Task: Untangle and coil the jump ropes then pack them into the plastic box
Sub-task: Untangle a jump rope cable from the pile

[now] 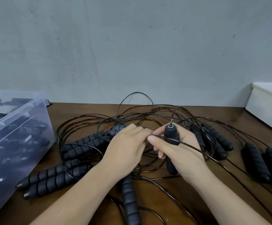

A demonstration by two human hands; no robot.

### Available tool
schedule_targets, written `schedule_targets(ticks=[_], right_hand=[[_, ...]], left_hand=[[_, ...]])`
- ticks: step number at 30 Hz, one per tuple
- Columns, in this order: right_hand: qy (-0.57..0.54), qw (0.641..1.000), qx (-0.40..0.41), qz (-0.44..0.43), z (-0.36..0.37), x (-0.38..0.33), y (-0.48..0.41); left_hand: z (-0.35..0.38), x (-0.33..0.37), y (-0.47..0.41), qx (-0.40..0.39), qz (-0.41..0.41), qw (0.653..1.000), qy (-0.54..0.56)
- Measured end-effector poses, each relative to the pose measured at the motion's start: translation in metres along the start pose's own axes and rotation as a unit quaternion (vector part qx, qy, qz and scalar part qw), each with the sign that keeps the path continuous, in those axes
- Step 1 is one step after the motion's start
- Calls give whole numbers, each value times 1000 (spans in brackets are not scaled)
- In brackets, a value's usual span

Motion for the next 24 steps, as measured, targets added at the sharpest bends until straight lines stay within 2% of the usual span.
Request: schedule_targets(ticks=[4,6,11,15,17,19,24], right_hand=[[67,998,-7,-7,0,5,1],[56,998,-8,-14,0,2,-1],[-156,987,34,11,-17,-12,-6],[-194,979,62,9,-27,-15,-10],[-163,984,66,-2,-27,-12,-11],[-83,995,53,-16,-22,-9,-10],[48,999,6,8,-5,12,-6]], left_hand=[[8,1,0,-38,11,999,0],[12,-4,0,-48,-4,999,-1],[18,-11,-1,-59,-18,998,-6],[20,-14,0,-65,-21,998,-7],[17,-14,-1,-56,-21,998,-6],[13,-12,-2,-36,-18,999,-8],[8,-3,1,-4,5,1000,-5]])
Point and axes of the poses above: each hand's wrist, its own y-axis away from the middle knuckle, its own z-axis out of the palm, x = y × z, the point moved 6 cm from there along -y, towards the middle knuckle, and after that the axes turned 8 degrees about -y, right-handed, at the moved point
